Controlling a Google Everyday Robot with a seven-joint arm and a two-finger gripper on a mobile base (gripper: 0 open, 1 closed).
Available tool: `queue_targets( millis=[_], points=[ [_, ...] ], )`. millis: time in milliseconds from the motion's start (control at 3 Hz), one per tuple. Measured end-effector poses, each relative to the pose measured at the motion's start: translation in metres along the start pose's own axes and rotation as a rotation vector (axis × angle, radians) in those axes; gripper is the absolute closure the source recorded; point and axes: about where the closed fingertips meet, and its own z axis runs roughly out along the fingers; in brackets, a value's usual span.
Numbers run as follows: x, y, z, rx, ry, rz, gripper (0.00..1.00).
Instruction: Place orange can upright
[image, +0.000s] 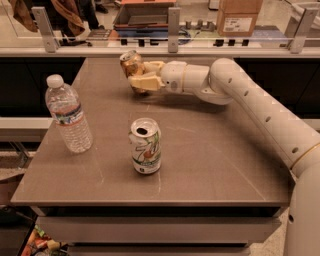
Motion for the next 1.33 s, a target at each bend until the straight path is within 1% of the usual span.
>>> queue_targets(
  millis=[333,1000,1333],
  points=[
    [0.000,0.000,0.000,0.000,0.000,0.000,1.00],
    [0.018,0.003,0.002,0.021,0.031,0.049,1.00],
    [0.016,0.004,0.002,0.020,0.031,0.048,0.74]
  ],
)
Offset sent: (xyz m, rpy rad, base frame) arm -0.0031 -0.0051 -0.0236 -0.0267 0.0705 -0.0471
